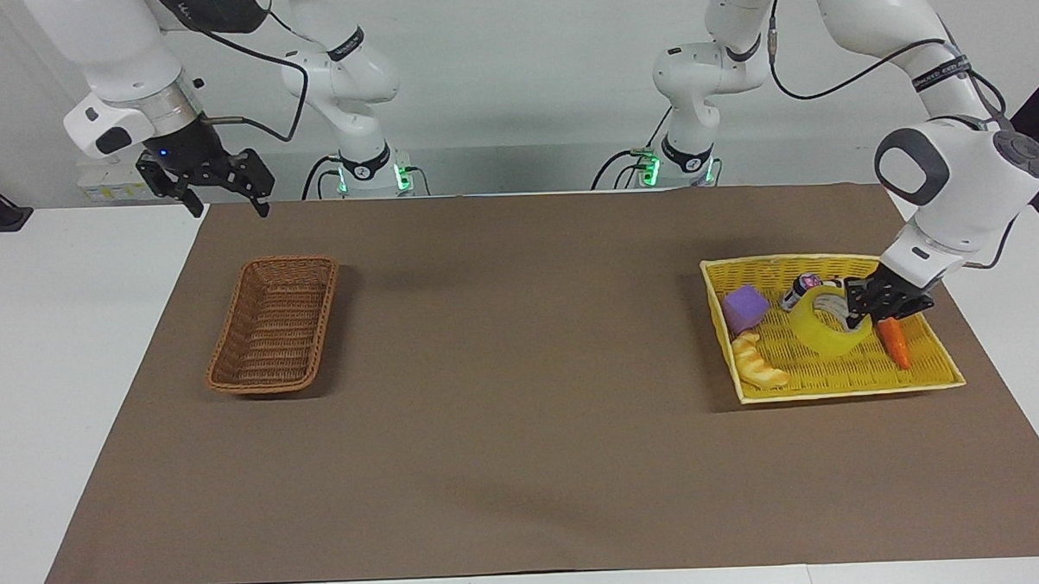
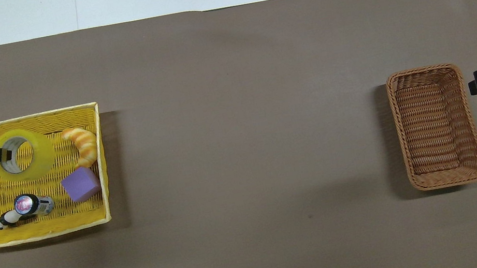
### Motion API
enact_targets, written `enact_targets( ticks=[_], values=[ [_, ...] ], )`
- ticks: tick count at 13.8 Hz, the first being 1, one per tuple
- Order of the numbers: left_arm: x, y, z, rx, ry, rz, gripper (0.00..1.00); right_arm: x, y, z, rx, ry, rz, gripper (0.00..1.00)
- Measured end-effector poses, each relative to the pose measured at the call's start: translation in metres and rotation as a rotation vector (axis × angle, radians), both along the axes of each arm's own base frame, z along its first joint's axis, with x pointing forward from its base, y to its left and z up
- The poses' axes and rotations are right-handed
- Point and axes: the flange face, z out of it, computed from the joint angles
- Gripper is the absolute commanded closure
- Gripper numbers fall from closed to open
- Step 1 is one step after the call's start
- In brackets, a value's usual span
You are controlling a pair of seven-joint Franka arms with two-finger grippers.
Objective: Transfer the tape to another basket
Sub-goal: 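Lift the tape with the left gripper while the right gripper approaches it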
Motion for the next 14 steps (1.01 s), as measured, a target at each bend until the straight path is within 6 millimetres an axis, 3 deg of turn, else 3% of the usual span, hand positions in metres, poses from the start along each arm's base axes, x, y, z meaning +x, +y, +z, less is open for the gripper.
enact_targets(
  ticks=[3,6,9,14],
  values=[
    [-0.008,-0.057,0.023,-0.022,0.02,0.029,1.0,0.002,0.005,-0.001,0.094,-0.018,-0.01,0.0],
    [-0.014,-0.125,0.03,-0.041,0.037,0.067,1.0,0.007,0.017,-0.016,0.181,-0.026,-0.007,0.0],
    [-0.023,-0.184,0.03,-0.104,0.063,0.086,1.0,0.012,0.036,-0.044,0.272,-0.028,0.026,0.0],
    [-0.041,-0.251,0.033,-0.183,0.105,0.111,1.0,0.027,0.072,-0.106,0.49,-0.097,-0.031,0.0]
  ],
)
